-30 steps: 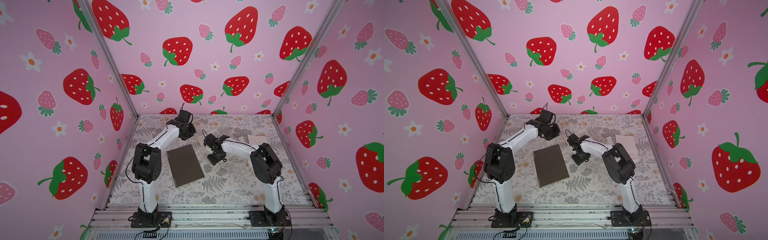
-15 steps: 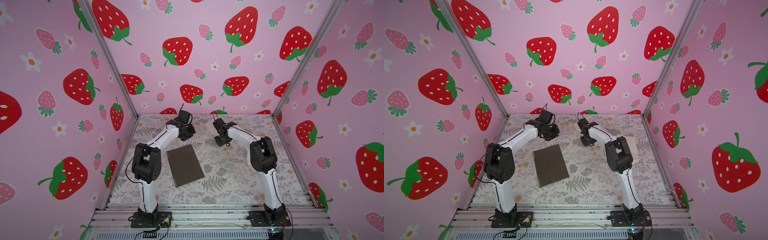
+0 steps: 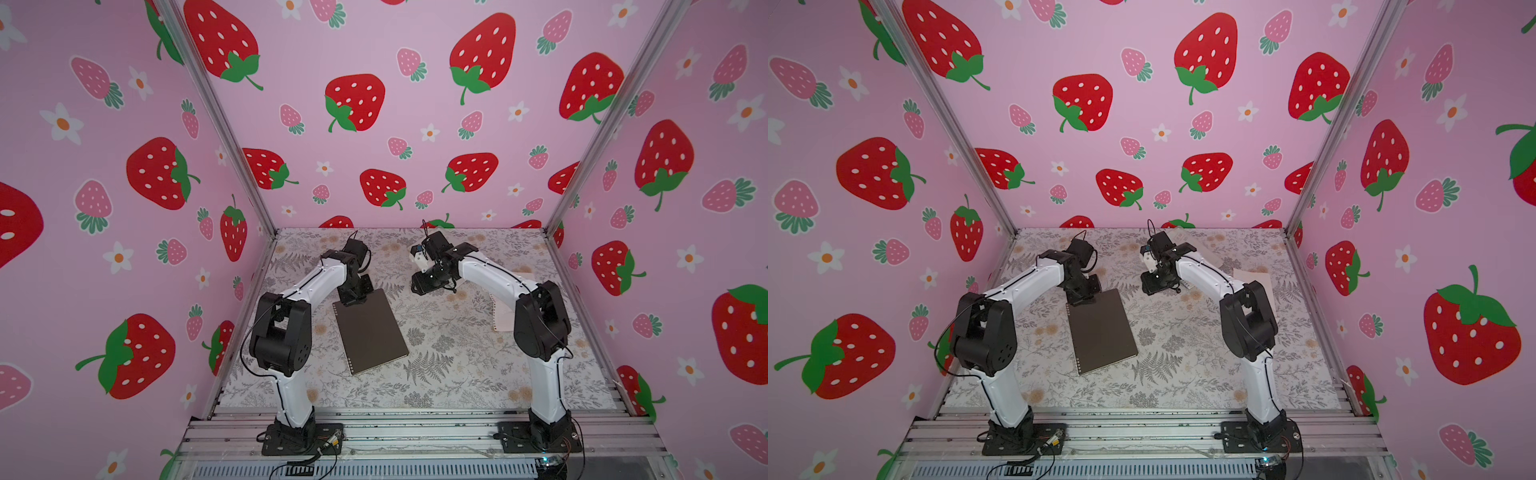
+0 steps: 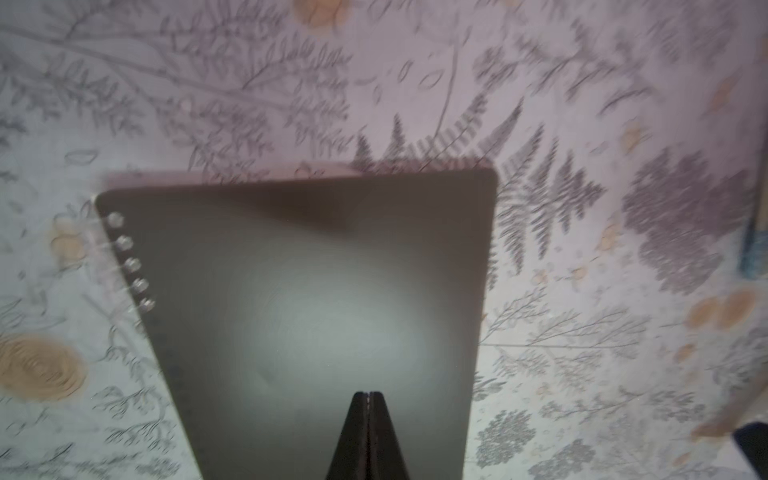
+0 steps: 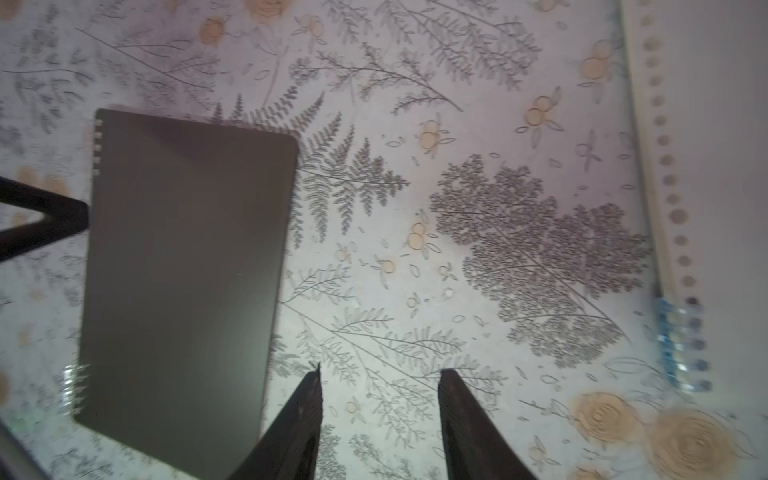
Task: Tear off pages from different notebooks
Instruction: Move the notebook to the center of the board.
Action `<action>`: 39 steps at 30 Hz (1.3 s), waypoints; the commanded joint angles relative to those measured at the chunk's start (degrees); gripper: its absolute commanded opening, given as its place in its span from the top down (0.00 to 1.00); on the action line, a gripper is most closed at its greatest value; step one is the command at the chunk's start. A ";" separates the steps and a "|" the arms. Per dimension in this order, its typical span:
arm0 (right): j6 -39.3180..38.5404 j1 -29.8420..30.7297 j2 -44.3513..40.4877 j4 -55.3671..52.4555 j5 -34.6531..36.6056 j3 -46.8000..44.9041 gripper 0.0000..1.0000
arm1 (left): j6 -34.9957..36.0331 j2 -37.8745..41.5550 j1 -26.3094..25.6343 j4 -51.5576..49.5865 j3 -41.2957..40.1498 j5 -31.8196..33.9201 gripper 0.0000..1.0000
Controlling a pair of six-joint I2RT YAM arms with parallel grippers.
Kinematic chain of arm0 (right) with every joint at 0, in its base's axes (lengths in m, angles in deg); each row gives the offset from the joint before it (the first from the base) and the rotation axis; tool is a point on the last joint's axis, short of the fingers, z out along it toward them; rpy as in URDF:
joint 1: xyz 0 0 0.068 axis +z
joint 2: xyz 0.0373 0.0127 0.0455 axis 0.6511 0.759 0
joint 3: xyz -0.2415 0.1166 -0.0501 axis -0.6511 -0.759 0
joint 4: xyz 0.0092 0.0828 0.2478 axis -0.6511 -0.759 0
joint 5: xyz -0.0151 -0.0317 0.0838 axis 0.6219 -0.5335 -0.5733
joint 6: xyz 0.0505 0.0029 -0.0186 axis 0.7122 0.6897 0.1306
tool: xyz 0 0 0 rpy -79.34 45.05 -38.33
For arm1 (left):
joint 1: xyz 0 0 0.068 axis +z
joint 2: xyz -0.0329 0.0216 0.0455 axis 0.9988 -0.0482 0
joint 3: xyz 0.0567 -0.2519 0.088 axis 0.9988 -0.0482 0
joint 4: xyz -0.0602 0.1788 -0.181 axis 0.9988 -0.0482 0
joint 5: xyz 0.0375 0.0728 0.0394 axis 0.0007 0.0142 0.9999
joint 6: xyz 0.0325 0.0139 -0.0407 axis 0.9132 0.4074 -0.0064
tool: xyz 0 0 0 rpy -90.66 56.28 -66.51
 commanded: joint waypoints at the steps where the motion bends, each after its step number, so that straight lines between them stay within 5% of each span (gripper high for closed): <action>1: 0.85 0.41 3.29 -2.72 -13.62 2.21 0.51 | 2.95 2.13 -0.08 -9.99 -2.44 2.98 1.00; 5: -0.10 2.57 6.03 -4.46 -13.05 5.07 0.49 | 1.89 5.84 0.04 -13.61 -4.98 6.45 0.96; 10: -0.92 3.18 6.73 -5.25 -10.38 5.16 0.49 | -0.06 10.14 0.09 -15.33 -11.26 8.36 0.50; 16: -1.13 3.16 6.21 -4.97 -8.63 4.43 0.49 | 0.37 11.36 0.02 -11.14 -21.02 1.38 0.27; 20: -1.06 3.12 5.89 -4.92 -8.05 4.23 0.49 | 1.15 10.13 0.09 -5.36 -25.27 -3.51 0.30; 29: -1.08 3.12 5.13 -4.77 -6.98 3.68 0.49 | 7.86 6.79 0.03 9.29 -29.90 -12.56 0.59; 39: 4.29 -1.49 5.48 -1.54 -14.28 1.26 0.49 | 14.34 -11.14 -2.01 4.41 -8.94 -10.56 0.75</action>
